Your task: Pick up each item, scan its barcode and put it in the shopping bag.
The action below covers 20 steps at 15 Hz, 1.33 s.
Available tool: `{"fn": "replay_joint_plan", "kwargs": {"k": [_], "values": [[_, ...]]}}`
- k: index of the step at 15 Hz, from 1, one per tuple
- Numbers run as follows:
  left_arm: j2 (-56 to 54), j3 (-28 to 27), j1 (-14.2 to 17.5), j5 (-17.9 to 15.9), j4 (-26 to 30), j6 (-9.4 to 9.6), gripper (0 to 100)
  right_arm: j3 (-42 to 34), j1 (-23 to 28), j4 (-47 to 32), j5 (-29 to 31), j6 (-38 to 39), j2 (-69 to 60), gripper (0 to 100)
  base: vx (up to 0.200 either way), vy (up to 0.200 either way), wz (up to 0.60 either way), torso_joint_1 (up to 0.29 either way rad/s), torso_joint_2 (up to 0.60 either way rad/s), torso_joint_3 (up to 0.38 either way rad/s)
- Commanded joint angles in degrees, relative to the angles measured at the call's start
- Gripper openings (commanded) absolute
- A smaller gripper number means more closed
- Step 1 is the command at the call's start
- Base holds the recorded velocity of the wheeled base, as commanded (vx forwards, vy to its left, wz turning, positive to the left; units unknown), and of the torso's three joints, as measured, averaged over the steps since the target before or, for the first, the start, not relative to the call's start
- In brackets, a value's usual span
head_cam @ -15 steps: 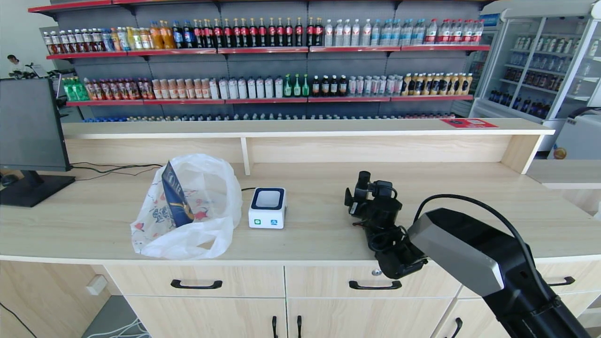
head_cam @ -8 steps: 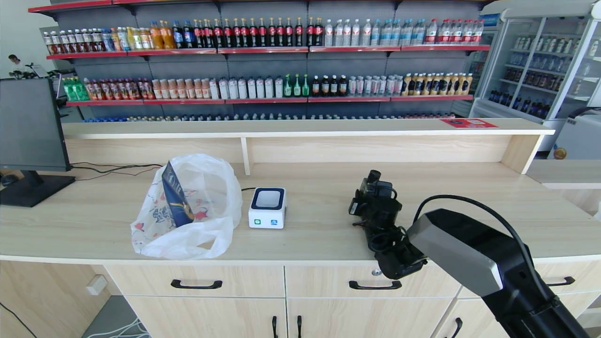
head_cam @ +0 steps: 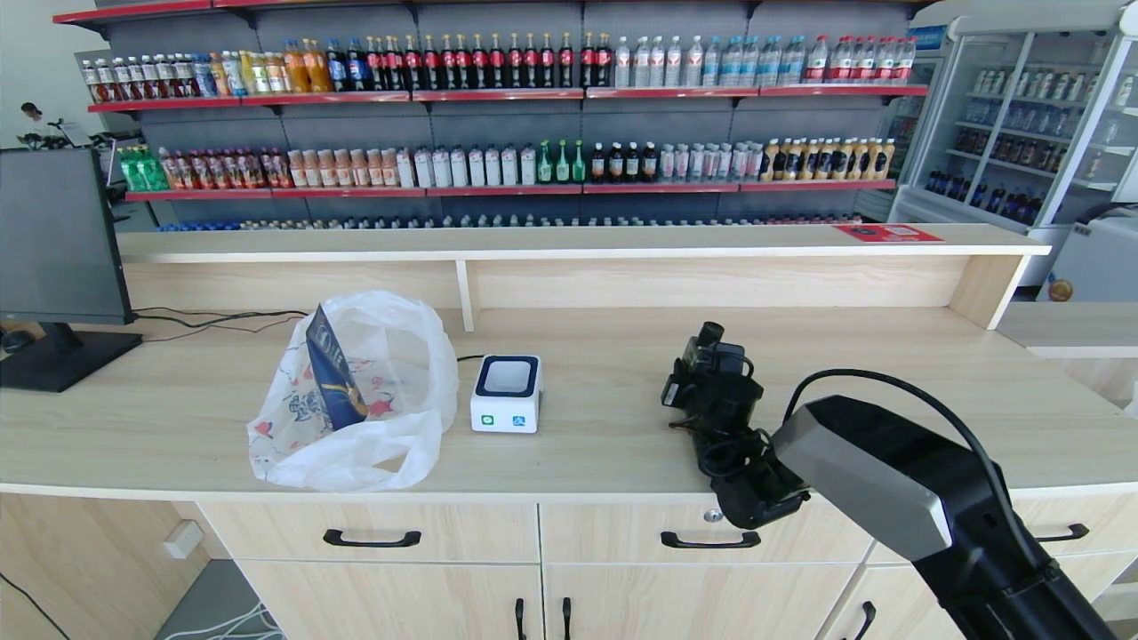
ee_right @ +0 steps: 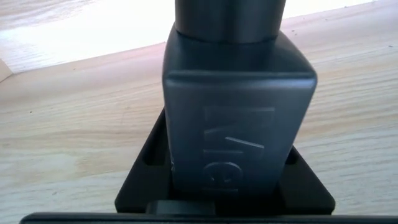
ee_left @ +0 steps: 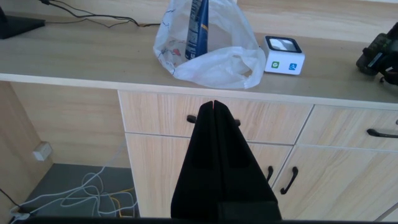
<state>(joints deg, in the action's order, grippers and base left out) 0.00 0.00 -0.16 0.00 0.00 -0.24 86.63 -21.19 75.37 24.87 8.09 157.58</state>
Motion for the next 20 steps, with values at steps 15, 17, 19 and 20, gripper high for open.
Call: {"fn": "replay_joint_plan", "kwargs": {"k": [15,17,19,20], "values": [[0.0,0.0,-0.02,0.0,0.0,-0.02,0,-10.25,-0.17,9.35,-6.94,-2.82,-11.06,0,0.0,0.0,0.0,0.0,0.0,0.0],[0.0,0.0,-0.02,0.0,-0.09,-0.02,0,-14.73,-0.26,10.93,-6.41,-3.08,-14.93,0,0.0,0.0,0.0,0.0,0.0,0.0],[0.0,0.0,-0.02,0.0,-0.09,-0.02,0,-18.51,-0.87,13.92,-6.32,-4.14,-18.44,0,0.0,0.0,0.0,0.0,0.0,0.0],[0.0,0.0,-0.02,0.0,-0.09,-0.02,0,-21.24,-0.87,14.63,-6.32,-4.23,-20.47,0,0.0,0.0,0.0,0.0,0.0,0.0]]}}
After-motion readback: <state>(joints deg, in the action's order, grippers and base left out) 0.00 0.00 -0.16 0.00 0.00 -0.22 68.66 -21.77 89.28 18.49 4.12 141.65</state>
